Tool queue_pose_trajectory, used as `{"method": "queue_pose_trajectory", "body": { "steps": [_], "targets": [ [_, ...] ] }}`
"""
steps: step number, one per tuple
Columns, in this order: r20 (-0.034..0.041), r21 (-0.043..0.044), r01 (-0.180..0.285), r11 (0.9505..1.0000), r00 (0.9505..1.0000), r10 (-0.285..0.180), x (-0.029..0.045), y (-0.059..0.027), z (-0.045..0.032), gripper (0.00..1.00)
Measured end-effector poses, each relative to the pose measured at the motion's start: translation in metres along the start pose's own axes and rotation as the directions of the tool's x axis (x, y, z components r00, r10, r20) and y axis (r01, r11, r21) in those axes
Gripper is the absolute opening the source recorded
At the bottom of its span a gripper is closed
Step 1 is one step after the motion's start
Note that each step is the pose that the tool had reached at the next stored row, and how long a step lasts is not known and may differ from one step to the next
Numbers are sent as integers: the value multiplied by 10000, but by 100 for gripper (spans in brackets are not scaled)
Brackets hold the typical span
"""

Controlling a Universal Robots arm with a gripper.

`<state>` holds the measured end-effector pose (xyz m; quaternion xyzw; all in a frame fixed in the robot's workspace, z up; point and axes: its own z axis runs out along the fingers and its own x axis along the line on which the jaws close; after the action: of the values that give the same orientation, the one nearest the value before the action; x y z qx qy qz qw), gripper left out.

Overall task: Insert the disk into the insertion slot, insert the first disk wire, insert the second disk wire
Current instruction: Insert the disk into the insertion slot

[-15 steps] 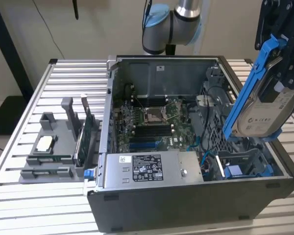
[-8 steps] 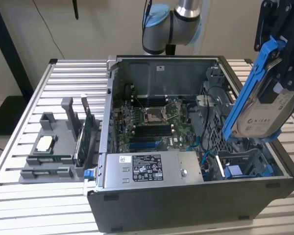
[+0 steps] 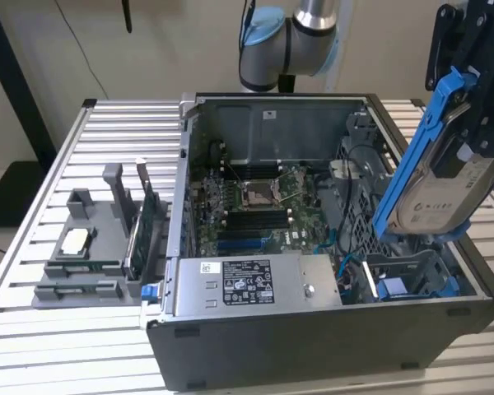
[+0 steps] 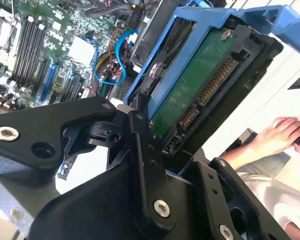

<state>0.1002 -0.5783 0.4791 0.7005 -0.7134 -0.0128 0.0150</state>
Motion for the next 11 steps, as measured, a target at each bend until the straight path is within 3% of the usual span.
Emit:
{"method": "queue_pose_trajectory", "body": {
  "steps": [4,11],
  "targets": [
    [1,0,0,10000,10000,0,0,-1,20,33],
    [1,4,0,10000,10000,0,-1,-5,123,33]
  ]
}}
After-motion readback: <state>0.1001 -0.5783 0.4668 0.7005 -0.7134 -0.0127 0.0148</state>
